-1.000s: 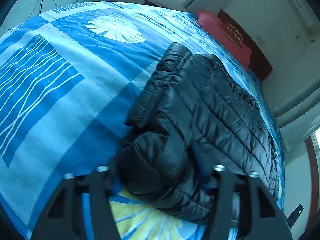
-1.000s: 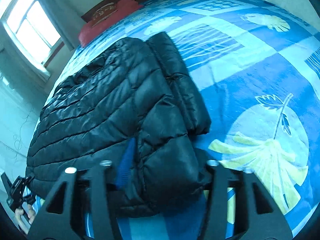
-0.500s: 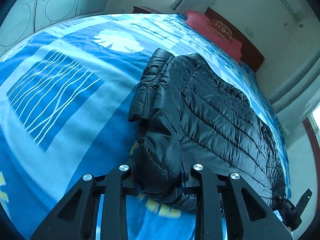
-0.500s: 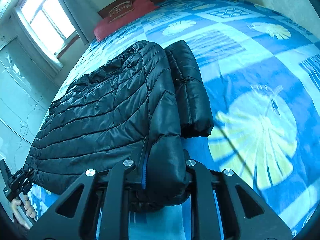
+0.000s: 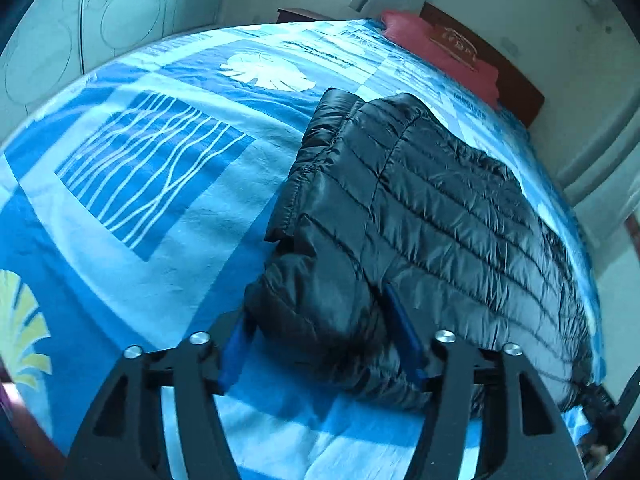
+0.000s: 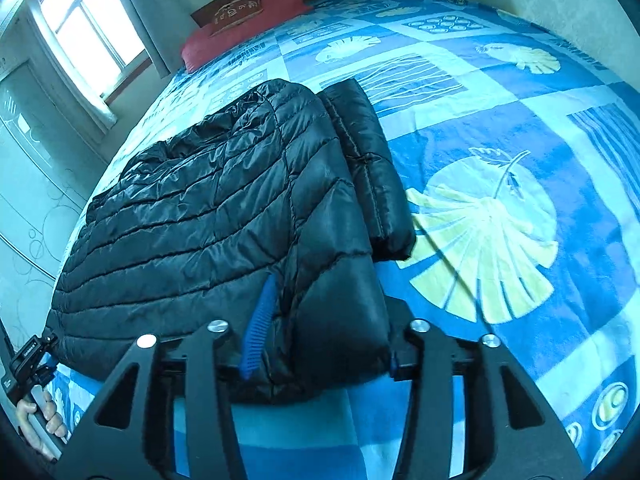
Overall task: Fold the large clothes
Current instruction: 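Fold the held side over the jacket and open both tools, then grasp the end of the folded jacket with the left tool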
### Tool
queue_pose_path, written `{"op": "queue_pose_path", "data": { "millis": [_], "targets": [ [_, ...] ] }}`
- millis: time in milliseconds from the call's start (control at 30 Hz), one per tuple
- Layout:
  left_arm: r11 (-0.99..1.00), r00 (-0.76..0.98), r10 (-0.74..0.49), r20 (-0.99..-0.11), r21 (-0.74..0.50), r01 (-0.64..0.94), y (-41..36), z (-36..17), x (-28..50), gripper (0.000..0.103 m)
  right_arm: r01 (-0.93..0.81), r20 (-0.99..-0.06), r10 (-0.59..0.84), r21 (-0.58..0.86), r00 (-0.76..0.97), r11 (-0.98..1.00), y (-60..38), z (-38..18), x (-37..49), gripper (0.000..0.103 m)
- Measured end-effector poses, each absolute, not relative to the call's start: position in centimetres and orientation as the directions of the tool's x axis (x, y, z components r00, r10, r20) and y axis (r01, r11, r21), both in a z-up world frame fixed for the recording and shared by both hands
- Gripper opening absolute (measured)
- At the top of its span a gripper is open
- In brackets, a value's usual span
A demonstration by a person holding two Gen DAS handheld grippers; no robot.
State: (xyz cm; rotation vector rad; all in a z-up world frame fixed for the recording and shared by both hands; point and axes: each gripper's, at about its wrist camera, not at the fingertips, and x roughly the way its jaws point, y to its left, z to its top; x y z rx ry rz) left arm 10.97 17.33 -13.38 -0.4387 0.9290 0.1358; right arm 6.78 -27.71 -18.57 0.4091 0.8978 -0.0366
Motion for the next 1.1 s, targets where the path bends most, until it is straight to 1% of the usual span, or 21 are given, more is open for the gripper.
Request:
{"op": "queue_pose_path", "data": {
  "millis": [33, 167, 300, 433, 567, 667, 733, 833, 967, 1033, 1100],
  "targets": [
    [0.909, 0.595, -0.073, -0.801, -0.299, -0.291, 17.3, -13.2, 10.7, 0.067, 0.202, -0.766, 0.135, 0.328, 0.628, 0.923, -27.8, -18.4, 6.4, 0.052],
    [0.915, 0.593, -0.078, -0.801, -0.294, -0.276, 18.2, -12.6, 9.3, 0.069, 0.217, -0.769, 0.108, 0.307, 0.63, 0.926, -28.2, -17.4, 4.5, 0.052],
    [0.923, 0.583, -0.067, -0.809, -0.272, -0.272, 19.2, -11.9, 8.8, 0.069, 0.228, -0.754, 0.023, 0.227, 0.656, 0.947, -27.8, -15.2, 2.6, 0.052],
    [0.946, 0.591, -0.02, -0.807, -0.206, -0.25, 20.2, -10.4, 8.8, 0.069, 0.178, -0.731, 0.05, 0.232, 0.68, 0.956, -26.2, -13.5, 2.8, 0.052],
    [0.958, 0.607, 0.01, -0.794, -0.166, -0.233, 20.9, -9.6, 10.3, 0.069, 0.069, -0.741, 0.131, 0.234, 0.659, 0.97, -22.1, -13.8, 6.1, 0.052],
    [0.96, 0.594, 0.004, -0.804, -0.164, -0.229, 21.4, -9.8, 12.4, 0.07, 0.007, -0.767, 0.183, 0.237, 0.615, 0.971, -18.7, -14.8, 9.7, 0.052],
    [0.957, 0.586, 0.001, -0.811, -0.168, -0.235, 21.5, -9.9, 13.6, 0.07, -0.03, -0.763, 0.201, 0.232, 0.614, 0.972, -16.4, -14.7, 11.6, 0.051],
    [0.957, 0.594, -0.027, -0.804, -0.193, -0.217, 21.1, -9.9, 15.3, 0.07, -0.071, -0.746, 0.216, 0.222, 0.63, 0.972, -13.5, -14.0, 14.4, 0.051],
    [0.973, 0.583, 0.006, -0.813, -0.13, -0.192, 20.0, -10.1, 17.7, 0.07, -0.088, -0.735, 0.182, 0.165, 0.653, 0.982, -10.8, -13.8, 17.9, 0.051],
    [0.976, 0.576, -0.002, -0.818, -0.128, -0.179, 19.8, -10.5, 18.6, 0.07, -0.101, -0.752, 0.196, 0.17, 0.63, 0.98, -9.6, -15.1, 19.5, 0.051],
    [0.977, 0.563, -0.014, -0.827, -0.132, -0.169, 19.6, -11.0, 19.6, 0.07, -0.104, -0.798, 0.195, 0.165, 0.57, 0.981, -8.8, -17.4, 20.9, 0.051]
  ]
}}
